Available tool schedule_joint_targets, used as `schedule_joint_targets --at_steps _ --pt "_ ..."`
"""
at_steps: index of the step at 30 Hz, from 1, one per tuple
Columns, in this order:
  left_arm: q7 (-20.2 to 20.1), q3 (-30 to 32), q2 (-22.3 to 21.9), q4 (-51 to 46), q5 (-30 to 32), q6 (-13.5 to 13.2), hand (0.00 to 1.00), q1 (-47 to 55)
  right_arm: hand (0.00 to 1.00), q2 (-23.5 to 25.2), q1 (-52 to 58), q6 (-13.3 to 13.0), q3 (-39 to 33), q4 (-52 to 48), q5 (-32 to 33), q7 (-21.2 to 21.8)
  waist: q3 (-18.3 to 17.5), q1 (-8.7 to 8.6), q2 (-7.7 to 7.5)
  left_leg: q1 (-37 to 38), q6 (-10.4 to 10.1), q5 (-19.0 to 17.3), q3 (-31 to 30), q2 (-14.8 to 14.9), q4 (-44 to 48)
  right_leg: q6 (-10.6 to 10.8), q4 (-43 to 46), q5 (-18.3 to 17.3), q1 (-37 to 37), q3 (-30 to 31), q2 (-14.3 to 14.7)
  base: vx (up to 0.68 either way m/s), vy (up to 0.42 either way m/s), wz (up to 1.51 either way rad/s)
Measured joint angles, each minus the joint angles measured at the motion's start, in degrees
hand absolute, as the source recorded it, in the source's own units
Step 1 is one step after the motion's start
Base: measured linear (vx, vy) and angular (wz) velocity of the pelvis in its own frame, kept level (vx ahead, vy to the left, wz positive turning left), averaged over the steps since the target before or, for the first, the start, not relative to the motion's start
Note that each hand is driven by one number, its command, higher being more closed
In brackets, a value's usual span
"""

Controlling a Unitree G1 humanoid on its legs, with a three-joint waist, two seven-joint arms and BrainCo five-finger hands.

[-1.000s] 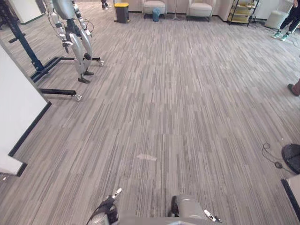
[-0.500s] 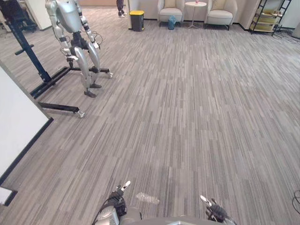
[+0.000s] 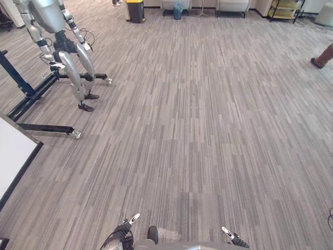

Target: Organize washtable

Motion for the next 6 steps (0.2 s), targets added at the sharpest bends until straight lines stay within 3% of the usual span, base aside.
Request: schedule_joint_targets --at_steps 6 --pt "-0.87 -0.72 0.32 0.42 0.01 0.0 0.0 -0.02 0.0 -0.43 -0.05 -0.01 1.42 0.16 -0.05 0.09 0.0 -0.59 0.03 0.03 -0.09 0.37 1.09 -0.04 -0.42 0.1 -2.24 0.05 0.58 1.58 -0.04 -0.04 0.016 -0.13"
